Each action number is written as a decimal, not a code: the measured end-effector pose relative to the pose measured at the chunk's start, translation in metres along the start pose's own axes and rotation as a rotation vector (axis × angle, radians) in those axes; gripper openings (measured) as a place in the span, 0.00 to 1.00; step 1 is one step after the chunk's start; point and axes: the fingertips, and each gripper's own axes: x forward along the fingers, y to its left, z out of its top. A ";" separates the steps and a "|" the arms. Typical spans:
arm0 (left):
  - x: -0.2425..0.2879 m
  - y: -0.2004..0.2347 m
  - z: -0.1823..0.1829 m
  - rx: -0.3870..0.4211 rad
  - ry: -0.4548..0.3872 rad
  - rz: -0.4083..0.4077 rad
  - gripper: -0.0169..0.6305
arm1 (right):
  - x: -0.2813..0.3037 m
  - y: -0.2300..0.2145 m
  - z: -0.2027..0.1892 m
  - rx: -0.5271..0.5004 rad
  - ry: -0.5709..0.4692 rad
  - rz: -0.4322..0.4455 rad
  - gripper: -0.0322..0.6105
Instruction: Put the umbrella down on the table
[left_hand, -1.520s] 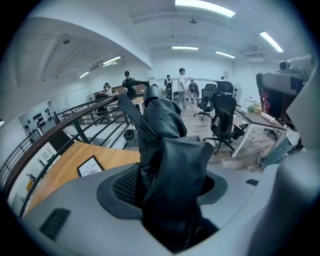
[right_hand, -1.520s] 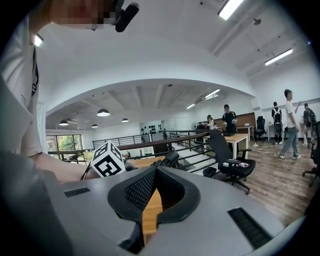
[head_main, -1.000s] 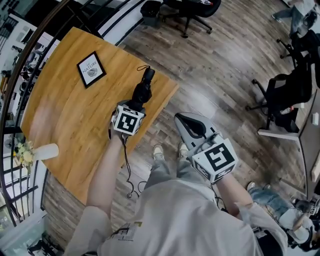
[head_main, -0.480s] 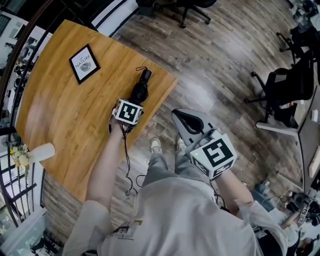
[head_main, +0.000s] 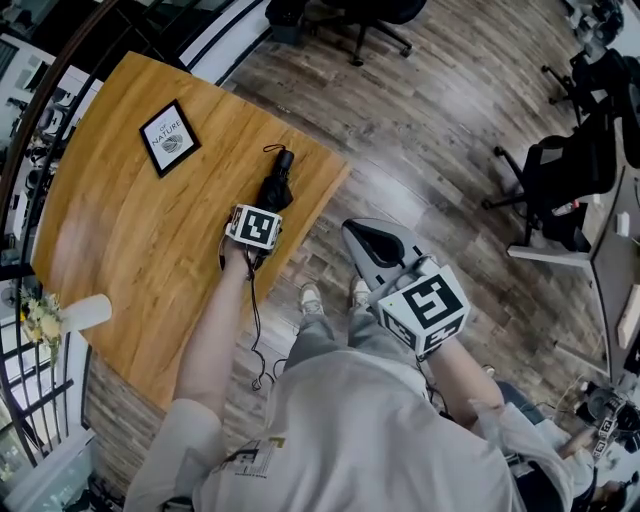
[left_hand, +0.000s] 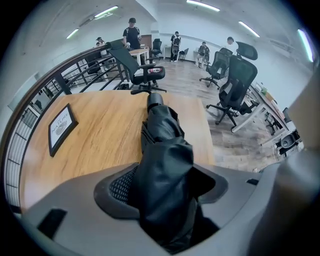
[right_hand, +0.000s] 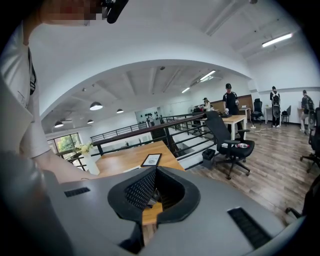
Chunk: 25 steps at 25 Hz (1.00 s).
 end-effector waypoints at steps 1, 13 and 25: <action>-0.004 0.000 -0.002 -0.005 -0.003 0.006 0.49 | -0.003 0.000 0.004 -0.006 -0.008 -0.005 0.09; -0.186 -0.022 0.055 -0.020 -0.421 0.042 0.42 | -0.069 0.019 0.097 -0.069 -0.216 -0.005 0.09; -0.400 -0.075 0.092 0.195 -0.921 0.084 0.26 | -0.138 0.052 0.157 -0.217 -0.390 -0.079 0.09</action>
